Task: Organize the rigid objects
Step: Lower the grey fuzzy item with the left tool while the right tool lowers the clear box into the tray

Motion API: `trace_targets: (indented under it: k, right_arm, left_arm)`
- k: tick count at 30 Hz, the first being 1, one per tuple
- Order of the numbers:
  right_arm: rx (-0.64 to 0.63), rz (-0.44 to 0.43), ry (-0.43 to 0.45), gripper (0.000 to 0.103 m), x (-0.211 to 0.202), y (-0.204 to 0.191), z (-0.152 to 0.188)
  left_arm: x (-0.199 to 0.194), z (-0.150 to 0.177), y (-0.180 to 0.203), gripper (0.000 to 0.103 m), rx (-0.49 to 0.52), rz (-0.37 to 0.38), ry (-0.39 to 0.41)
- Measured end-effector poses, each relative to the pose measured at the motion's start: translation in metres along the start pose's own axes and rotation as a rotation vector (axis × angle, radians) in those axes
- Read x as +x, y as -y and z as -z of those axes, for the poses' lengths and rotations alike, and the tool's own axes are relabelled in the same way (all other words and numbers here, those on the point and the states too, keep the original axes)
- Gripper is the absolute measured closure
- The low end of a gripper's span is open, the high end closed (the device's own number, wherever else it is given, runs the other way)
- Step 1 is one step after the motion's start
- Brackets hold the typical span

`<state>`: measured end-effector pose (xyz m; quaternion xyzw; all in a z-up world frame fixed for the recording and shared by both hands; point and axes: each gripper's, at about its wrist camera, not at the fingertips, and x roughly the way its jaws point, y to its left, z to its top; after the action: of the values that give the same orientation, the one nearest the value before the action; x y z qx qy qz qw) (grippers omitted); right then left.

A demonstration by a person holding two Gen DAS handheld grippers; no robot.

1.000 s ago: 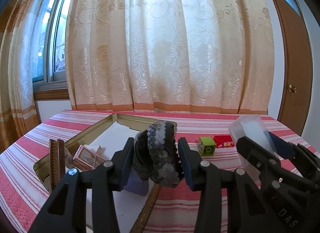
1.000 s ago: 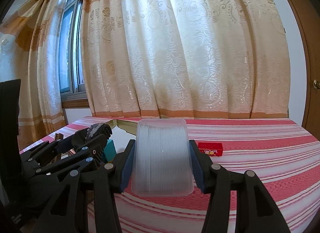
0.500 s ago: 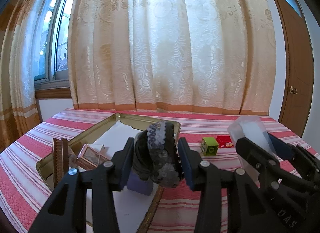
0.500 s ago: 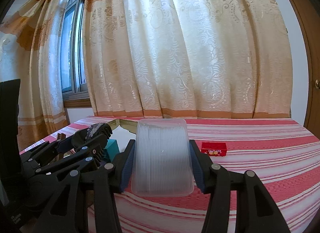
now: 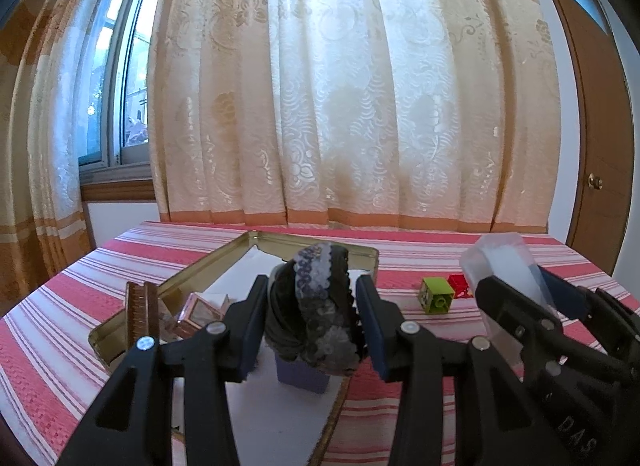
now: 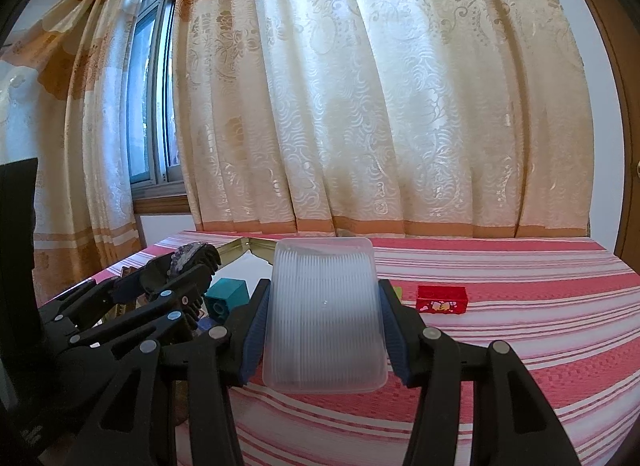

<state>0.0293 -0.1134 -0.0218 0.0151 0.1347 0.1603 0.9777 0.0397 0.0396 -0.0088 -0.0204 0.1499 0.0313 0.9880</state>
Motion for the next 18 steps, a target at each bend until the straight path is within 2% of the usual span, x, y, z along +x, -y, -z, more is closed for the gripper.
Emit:
trace_targets:
  k: [18]
  right_arm:
    - [-0.023, -0.020, -0.001, 0.049, 0.008, -0.014, -0.001]
  left_arm:
    - [0.001, 0.000, -0.016, 0.060, -0.017, -0.022, 0.003]
